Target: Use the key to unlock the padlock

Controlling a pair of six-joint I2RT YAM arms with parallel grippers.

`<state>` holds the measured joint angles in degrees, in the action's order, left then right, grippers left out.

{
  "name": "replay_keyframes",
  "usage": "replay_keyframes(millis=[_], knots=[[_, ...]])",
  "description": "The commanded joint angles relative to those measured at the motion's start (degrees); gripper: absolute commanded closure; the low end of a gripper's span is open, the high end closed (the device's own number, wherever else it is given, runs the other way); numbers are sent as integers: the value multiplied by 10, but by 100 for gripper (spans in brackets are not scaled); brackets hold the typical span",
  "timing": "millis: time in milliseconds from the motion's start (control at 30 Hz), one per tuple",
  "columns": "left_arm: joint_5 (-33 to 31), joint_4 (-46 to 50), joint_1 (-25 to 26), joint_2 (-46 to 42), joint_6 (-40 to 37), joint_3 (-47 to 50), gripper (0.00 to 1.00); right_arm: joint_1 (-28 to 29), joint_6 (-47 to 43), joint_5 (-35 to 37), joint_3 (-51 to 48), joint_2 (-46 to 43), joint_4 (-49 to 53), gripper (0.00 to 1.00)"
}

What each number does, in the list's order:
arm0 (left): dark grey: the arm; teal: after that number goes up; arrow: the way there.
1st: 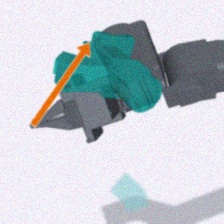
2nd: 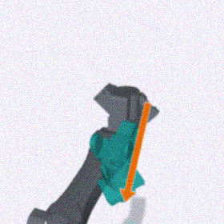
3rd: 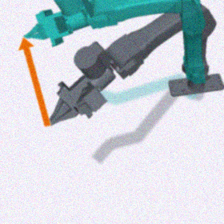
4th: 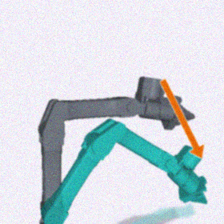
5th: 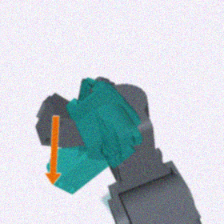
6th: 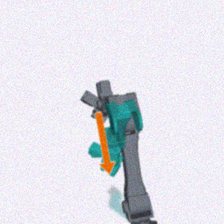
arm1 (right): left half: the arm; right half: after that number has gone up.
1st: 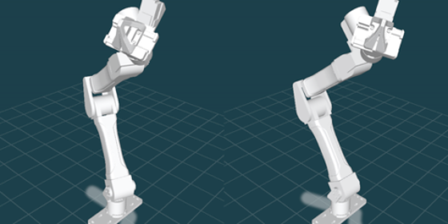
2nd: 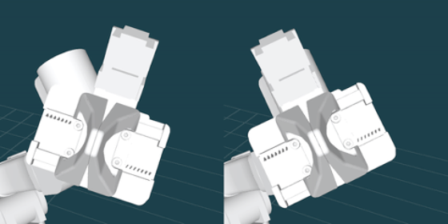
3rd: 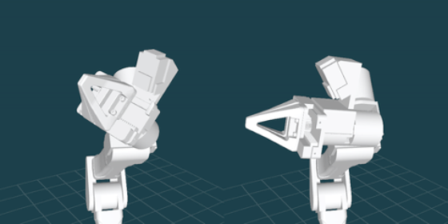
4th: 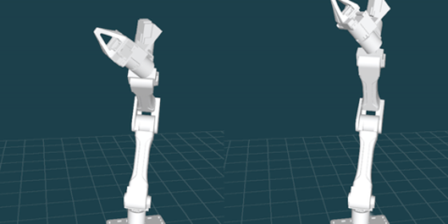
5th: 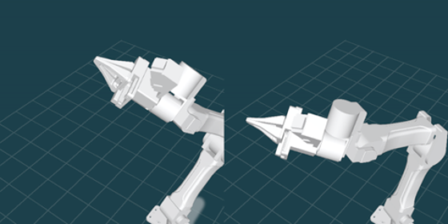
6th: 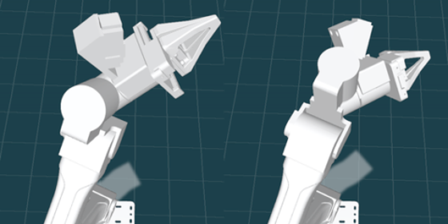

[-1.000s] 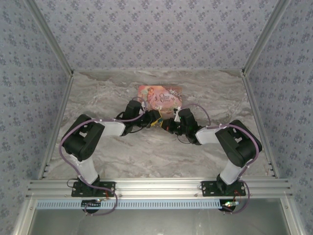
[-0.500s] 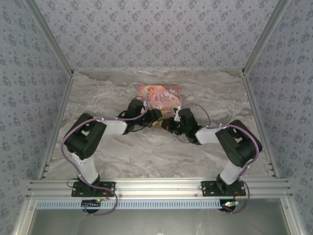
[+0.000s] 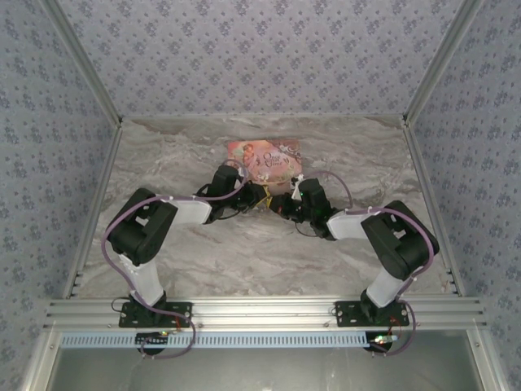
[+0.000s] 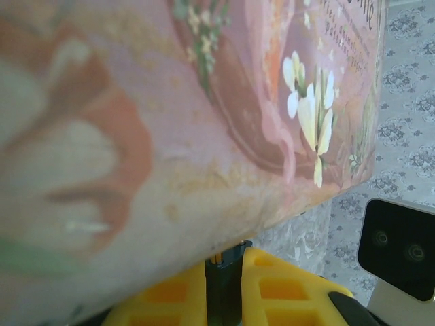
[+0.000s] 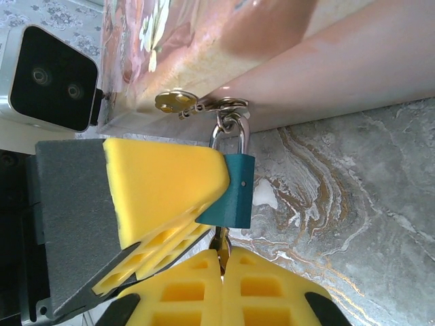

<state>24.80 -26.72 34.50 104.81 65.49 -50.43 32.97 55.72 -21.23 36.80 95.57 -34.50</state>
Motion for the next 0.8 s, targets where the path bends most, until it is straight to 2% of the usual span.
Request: replay_keyframes(millis=[0,100,200,333,433,567,700,767], knots=[[33,28,7,5,33,6,94,2,-18,-1,0,-26,7,84],[33,26,7,4,33,6,97,-2,-40,6,-7,-43,30,75],[33,26,6,3,34,7,99,-3,-84,34,-10,-77,95,64],[33,28,3,-3,35,6,100,-1,-175,105,-13,-148,199,52],[28,33,3,-10,35,9,100,5,-242,156,-23,-213,242,46],[24,34,0,-15,40,11,100,19,-316,224,-40,-294,263,30],[14,31,-1,-19,47,17,100,26,-370,279,-67,-354,241,11],[14,29,-3,-19,50,17,100,27,-409,282,-75,-370,226,7]])
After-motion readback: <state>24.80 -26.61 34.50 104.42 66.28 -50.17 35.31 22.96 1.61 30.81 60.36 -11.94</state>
